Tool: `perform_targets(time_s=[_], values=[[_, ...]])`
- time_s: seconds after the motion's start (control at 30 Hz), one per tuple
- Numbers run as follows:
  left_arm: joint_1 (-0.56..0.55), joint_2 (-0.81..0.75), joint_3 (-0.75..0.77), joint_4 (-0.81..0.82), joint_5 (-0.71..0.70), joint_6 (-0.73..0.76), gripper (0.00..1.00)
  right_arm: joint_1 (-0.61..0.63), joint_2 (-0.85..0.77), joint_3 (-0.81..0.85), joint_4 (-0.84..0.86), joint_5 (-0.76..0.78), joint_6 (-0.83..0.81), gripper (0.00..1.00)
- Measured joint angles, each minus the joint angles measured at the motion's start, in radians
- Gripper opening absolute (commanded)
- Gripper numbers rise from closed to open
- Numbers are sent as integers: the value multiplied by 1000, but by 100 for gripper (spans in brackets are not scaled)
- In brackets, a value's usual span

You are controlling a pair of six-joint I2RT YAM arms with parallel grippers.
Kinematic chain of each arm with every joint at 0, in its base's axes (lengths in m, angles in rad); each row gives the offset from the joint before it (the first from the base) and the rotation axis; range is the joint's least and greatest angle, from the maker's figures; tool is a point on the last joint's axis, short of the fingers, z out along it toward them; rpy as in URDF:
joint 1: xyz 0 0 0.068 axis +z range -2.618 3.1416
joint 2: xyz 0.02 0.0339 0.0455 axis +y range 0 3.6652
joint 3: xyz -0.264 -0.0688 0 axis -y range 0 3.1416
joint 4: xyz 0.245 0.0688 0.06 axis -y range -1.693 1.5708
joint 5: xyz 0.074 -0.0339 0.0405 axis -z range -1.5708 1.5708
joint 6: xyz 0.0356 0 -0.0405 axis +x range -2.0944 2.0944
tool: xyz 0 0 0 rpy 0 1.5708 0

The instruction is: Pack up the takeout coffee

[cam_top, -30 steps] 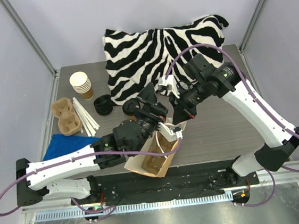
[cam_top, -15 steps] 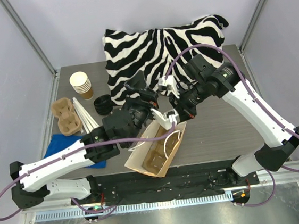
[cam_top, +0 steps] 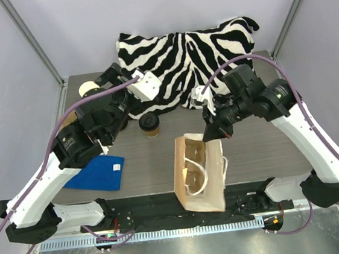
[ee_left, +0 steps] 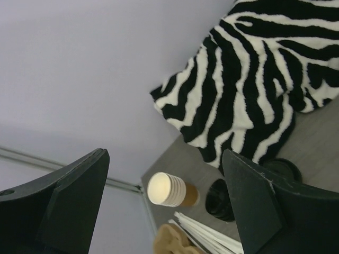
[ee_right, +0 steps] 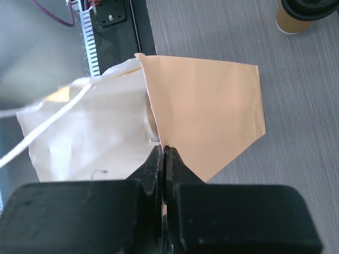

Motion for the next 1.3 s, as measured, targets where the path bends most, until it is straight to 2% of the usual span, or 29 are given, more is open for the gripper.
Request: perform_targets(time_s=[0.2,0.47,0.67,0.7,0.83,0.97,1.07,1.3], values=[[48,-26,-53,-151,102,-211,94,0,-84,-40,3,-1,-11,1],[249,0,-62,-365,386,-430,95,2,-80,-69,2,65,87,1],[476,139,27,-510,680,-542,96,-3,-83,-104,3,154,151,1],[512,167,37,-526,721,-559,100,-6,-84,-108,11,173,166,1],[581,255,43,-563,826,-620,100,-43,-103,-140,59,249,225,1],[583,299,38,-557,867,-698,100,-101,-120,-171,99,287,291,1],[583,302,7,-530,846,-752,100,-120,-125,-175,104,307,325,1],[583,302,-163,-397,809,-823,100,-242,-178,-235,111,280,341,1]])
